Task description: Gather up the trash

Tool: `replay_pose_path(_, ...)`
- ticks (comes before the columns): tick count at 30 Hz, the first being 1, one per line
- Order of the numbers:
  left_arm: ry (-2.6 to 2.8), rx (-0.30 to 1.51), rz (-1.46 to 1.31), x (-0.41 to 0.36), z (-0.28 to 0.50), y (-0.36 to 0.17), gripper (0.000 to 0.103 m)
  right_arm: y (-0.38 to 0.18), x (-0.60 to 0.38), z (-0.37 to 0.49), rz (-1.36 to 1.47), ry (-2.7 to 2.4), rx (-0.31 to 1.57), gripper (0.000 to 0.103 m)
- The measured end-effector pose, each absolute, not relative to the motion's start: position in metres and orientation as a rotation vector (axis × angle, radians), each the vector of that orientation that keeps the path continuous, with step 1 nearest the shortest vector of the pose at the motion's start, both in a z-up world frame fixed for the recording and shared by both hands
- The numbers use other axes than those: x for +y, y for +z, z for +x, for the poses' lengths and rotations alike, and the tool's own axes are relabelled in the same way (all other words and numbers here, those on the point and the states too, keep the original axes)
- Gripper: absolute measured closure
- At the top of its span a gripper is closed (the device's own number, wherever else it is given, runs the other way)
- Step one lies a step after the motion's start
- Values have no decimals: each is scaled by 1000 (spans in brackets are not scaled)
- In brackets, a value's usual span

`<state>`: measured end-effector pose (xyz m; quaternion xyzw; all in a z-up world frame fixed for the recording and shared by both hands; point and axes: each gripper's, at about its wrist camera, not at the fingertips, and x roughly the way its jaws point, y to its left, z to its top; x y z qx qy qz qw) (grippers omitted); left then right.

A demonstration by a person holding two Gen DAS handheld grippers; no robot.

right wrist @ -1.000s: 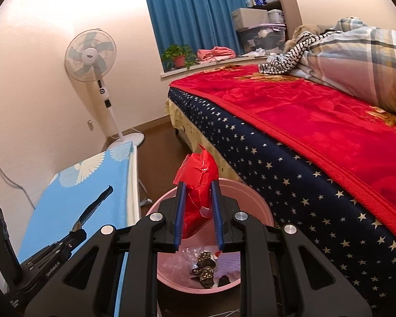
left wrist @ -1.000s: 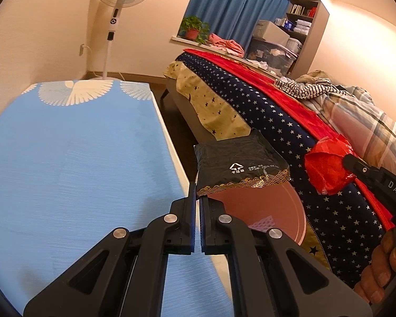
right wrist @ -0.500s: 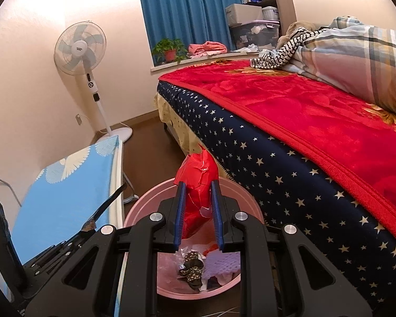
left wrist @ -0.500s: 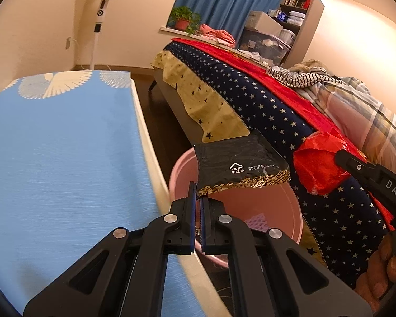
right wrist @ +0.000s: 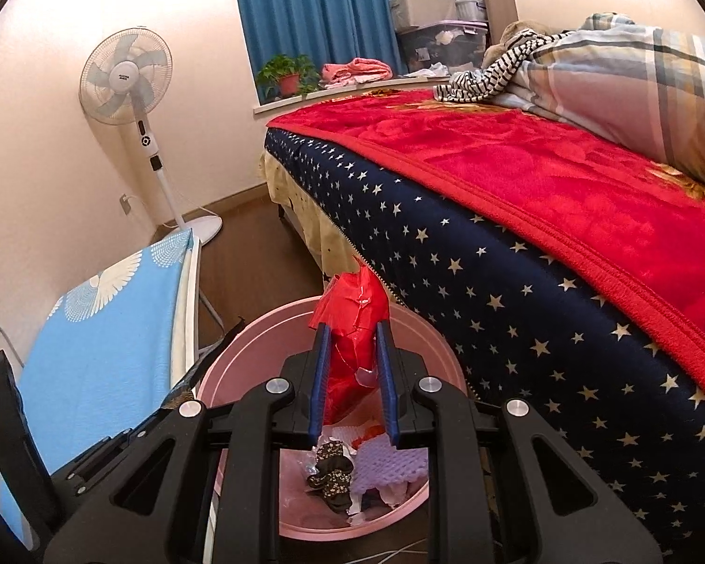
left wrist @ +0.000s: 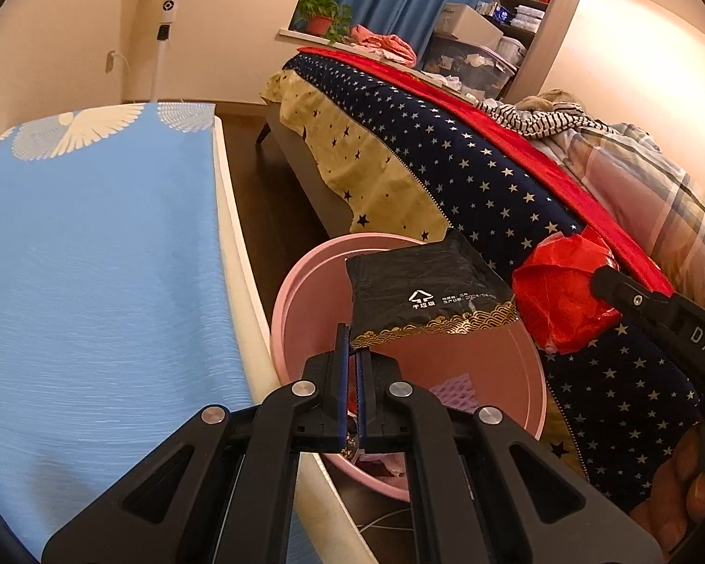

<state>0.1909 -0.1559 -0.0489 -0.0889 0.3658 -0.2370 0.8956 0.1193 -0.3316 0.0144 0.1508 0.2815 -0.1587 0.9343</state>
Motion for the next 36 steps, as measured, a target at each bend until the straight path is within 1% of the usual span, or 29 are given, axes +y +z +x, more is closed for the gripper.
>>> replay_pose_path(6,-509,784,-180,-158,194,-51,101,16,-331,120,312,-332,581,79)
replay_pose_path(7,-510,797,-169,-160,195,-52,99,16,-332,120,315,-334,587,69)
replay_pose_path(8,-514,809,-159,-161,195,-52,87,17,-332,120,317,-344,589,54)
replay_pose_path(9,-518,823,-141,-163,195,-52,65,18,-332,118,315,-358,586,48)
replay_pose_path(10,-519,822,-131,-164,194,-51,58,20,-333,116,314,-368,583,44)
replay_pose_path(11,-515,808,-124,-161,190,-47,56,23,-333,114,312,-371,581,44)
replay_pose_path(15,-511,781,-123,-149,181,-31,56,36,-329,103,290,-400,569,38)
replay_pose_path(19,-489,727,-119,-129,166,-9,54,62,-321,89,274,-401,533,26)
replay_pose_path(22,-468,684,-138,-113,156,8,46,86,-308,78,266,-373,503,17)
replay_pose_path(23,-459,667,-145,-107,151,15,42,95,-303,73,259,-362,491,14)
replay_pose_path(24,-448,647,-148,-101,145,22,37,102,-297,69,258,-349,479,12)
replay_pose_path(25,-441,631,-148,-97,140,28,35,109,-290,65,253,-315,466,10)
replay_pose_path(27,-413,590,-140,-87,127,41,28,117,-278,58,221,-274,454,7)
replay_pose_path(28,-406,579,-139,-84,123,45,26,119,-272,53,202,-260,448,5)
replay_pose_path(32,-347,531,-108,-65,98,58,14,121,-256,38,174,-187,455,5)
replay_pose_path(36,-280,508,-85,-46,72,66,13,116,-245,29,157,-145,480,5)
